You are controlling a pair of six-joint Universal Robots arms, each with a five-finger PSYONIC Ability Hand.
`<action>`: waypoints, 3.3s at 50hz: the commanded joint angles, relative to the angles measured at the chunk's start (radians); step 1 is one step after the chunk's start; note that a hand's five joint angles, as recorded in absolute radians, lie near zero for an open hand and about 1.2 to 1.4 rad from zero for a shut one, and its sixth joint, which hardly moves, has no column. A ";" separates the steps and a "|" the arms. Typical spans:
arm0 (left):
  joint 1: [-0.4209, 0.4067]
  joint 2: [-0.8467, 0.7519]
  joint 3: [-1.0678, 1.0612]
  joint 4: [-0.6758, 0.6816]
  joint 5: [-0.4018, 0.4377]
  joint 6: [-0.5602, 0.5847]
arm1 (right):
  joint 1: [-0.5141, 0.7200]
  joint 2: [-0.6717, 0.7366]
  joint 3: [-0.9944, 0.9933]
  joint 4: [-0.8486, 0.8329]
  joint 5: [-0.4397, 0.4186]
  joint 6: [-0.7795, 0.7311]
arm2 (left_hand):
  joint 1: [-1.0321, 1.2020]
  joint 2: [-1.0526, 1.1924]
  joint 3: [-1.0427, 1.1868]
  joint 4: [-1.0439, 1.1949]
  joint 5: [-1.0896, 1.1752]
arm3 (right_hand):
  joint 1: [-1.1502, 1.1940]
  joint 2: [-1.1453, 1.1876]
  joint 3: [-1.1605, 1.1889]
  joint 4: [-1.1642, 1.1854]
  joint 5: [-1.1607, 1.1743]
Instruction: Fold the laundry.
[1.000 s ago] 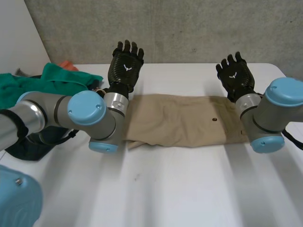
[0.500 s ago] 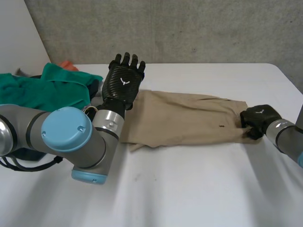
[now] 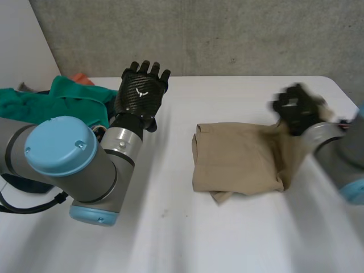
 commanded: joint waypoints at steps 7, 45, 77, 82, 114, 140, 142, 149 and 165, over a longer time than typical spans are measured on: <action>-0.029 0.017 0.080 0.004 0.002 -0.048 | 0.233 0.091 0.096 -0.126 -0.262 0.030 | -0.017 -0.031 -0.038 -0.029 -0.048 | -0.241 -0.342 -0.356 -0.364 -0.331; -0.152 -0.547 0.678 -0.627 0.033 -0.223 | -0.042 0.266 -0.341 0.521 -0.145 0.578 | 0.090 0.075 0.069 0.078 0.058 | -0.902 -1.003 -1.017 -1.025 -0.992; -0.135 -0.008 0.330 -0.457 0.288 -0.258 | -0.195 -0.039 0.055 0.414 -0.054 0.877 | 0.010 -0.004 -0.010 -0.002 -0.021 | -0.902 -1.003 -1.017 -1.025 -0.992; -0.082 0.049 0.259 -0.472 0.465 -0.340 | -0.212 -0.036 0.125 0.381 -0.154 0.882 | 0.013 -0.001 -0.007 0.001 -0.018 | -0.902 -1.003 -1.017 -1.025 -0.992; -0.019 0.128 0.141 -0.520 0.628 -0.427 | -0.068 0.186 -0.015 0.240 -0.162 1.003 | 0.025 0.010 0.004 0.013 -0.007 | 0.206 0.105 0.091 0.083 0.116; -0.026 0.125 0.222 -0.517 0.620 -0.435 | -0.256 0.608 -0.859 0.157 0.131 1.199 | 0.025 0.010 0.004 0.013 -0.007 | 0.319 0.219 0.204 0.197 0.230; -0.028 0.121 0.232 -0.517 0.620 -0.435 | -0.295 0.667 -0.970 0.185 0.146 1.199 | 0.025 0.010 0.004 0.013 -0.006 | 0.319 0.219 0.204 0.197 0.230; -0.036 0.117 0.253 -0.517 0.619 -0.437 | -0.413 0.795 -1.223 0.266 0.171 1.199 | 0.028 0.013 0.007 0.016 -0.004 | 0.319 0.219 0.204 0.197 0.230; -0.066 0.115 0.253 -0.517 0.619 -0.464 | -0.508 0.820 -1.215 0.357 0.103 1.198 | 0.028 0.013 0.007 0.016 -0.004 | -0.902 -1.003 -1.017 -1.025 -0.992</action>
